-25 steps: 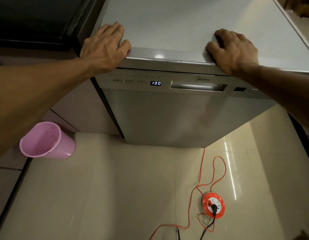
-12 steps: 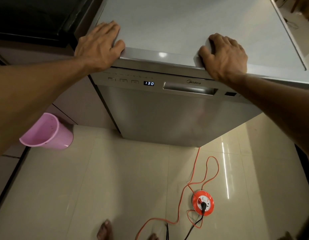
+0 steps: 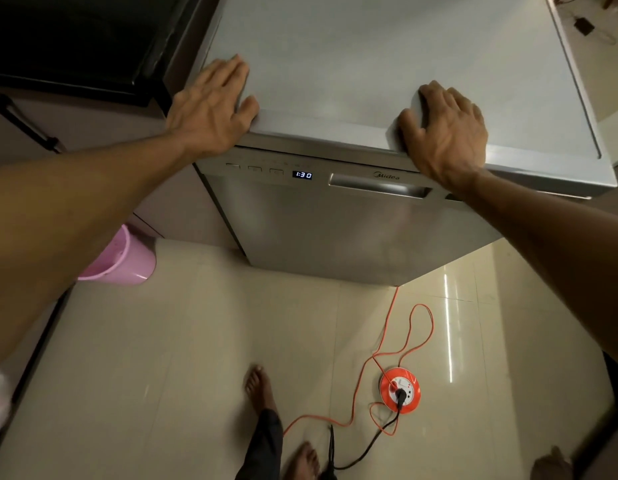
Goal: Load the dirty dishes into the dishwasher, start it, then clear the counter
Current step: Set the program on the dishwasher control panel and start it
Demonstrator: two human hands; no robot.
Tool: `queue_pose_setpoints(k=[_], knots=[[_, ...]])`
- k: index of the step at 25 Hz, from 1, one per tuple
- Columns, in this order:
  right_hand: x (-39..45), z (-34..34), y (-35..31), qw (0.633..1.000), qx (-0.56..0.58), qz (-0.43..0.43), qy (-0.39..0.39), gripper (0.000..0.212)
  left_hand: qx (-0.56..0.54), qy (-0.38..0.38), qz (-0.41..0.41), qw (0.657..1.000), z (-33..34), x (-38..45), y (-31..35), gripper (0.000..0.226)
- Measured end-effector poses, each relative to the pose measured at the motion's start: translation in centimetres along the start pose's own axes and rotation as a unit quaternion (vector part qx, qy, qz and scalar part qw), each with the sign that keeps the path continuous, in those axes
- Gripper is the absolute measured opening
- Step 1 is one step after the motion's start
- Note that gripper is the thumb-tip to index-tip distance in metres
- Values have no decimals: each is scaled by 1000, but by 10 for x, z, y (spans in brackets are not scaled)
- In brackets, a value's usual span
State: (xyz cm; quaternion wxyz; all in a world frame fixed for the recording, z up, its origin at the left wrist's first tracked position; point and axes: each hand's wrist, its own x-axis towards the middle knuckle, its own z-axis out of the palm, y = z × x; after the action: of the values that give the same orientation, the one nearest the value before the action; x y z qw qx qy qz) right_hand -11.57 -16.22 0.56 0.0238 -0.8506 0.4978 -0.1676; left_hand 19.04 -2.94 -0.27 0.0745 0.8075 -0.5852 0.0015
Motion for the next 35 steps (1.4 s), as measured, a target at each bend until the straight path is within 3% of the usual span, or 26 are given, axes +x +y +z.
queue_pose_setpoints(k=[7,13,26,31,35], knots=[[2,1,1,999,-8,23,-42,61,-21,-41,5,999,-5,-1,1,67],[0,-9,-4,995,8,43,-93,65,-36,-33,27,998,-8,-3,4,67],[2,-15,-11,994,-9,43,-100,73,-57,9,41,998,-7,-3,-2,64],[0,-18,-12,990,20,45,-130,76,-97,-33,-48,994,-14,-5,26,72],[-3,-15,-23,989,40,23,-139,63,-178,-47,-127,975,-31,-2,52,77]])
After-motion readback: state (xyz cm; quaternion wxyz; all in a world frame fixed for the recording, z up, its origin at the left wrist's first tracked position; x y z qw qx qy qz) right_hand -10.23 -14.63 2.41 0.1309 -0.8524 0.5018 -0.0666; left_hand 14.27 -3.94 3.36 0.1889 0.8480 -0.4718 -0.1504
